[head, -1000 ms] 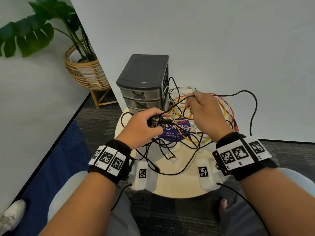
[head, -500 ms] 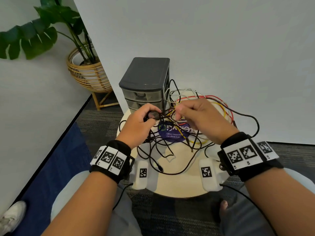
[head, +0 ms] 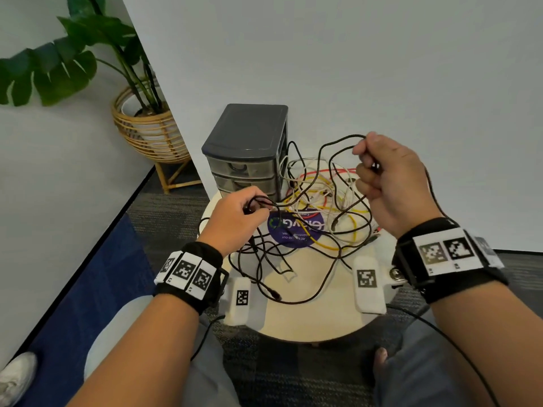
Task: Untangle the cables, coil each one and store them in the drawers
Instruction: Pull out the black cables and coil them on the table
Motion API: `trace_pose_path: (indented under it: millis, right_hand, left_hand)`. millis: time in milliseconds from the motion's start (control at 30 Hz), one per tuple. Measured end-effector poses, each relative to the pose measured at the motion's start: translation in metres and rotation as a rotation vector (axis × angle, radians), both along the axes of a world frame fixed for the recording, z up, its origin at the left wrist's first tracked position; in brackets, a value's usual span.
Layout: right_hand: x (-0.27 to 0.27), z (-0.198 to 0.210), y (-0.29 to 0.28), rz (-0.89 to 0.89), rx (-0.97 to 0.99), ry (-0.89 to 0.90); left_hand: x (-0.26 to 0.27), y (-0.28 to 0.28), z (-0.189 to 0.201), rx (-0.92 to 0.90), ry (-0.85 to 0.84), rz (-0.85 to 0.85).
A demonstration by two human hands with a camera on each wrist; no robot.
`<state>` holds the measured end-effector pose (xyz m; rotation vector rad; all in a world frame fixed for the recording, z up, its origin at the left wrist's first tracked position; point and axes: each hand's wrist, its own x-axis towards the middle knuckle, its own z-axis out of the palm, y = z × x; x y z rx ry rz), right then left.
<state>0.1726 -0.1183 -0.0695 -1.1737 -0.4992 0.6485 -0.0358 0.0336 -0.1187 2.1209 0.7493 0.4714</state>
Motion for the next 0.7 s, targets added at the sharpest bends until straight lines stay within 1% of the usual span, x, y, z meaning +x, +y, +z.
trace_pose_path:
  millis: [67,133,233,333,400,533,600,700]
  right_hand:
    - [-0.004,0.002,0.002,0.011,-0.001,0.005]
    - [-0.004,0.009,0.003,0.018,0.025,-0.006]
    - [0.002,0.027,0.006,0.035,0.101,0.007]
    - [0.008,0.050,0.011,0.074,0.158,0.039]
    - [0.011,0.066,0.014,0.112,0.185,0.047]
    - [0.018,0.096,0.019,0.149,0.269,0.084]
    - [0.021,0.107,0.020,0.143,0.305,0.089]
    - [0.021,0.117,0.026,0.140,0.312,0.045]
  left_hand:
    - [0.000,0.000,0.000,0.008,0.013,0.014]
    - [0.000,0.000,0.000,0.027,0.063,0.029]
    - [-0.002,0.001,-0.003,0.055,0.188,0.050]
    - [-0.002,0.005,-0.006,0.026,0.257,0.084]
    - [-0.002,0.006,-0.006,-0.014,0.280,0.090]
    - [-0.003,0.005,-0.006,-0.031,0.309,0.090]
    - [-0.004,0.005,-0.006,-0.047,0.280,0.095]
    - [-0.006,0.005,-0.004,-0.059,0.239,0.068]
